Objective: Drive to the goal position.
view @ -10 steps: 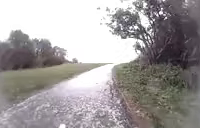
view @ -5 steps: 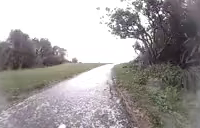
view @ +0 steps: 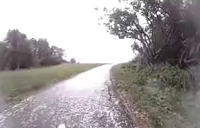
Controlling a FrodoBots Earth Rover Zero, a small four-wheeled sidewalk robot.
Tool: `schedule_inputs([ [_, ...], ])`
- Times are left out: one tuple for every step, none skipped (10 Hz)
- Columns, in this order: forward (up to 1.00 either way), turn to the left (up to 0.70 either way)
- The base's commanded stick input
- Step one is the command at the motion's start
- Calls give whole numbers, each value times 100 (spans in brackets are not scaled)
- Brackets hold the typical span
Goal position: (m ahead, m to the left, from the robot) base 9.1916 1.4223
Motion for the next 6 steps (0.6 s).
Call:
schedule_inputs([
  [100,23],
  [100,5],
  [100,0],
  [100,4],
  [100,22],
  [100,27],
])
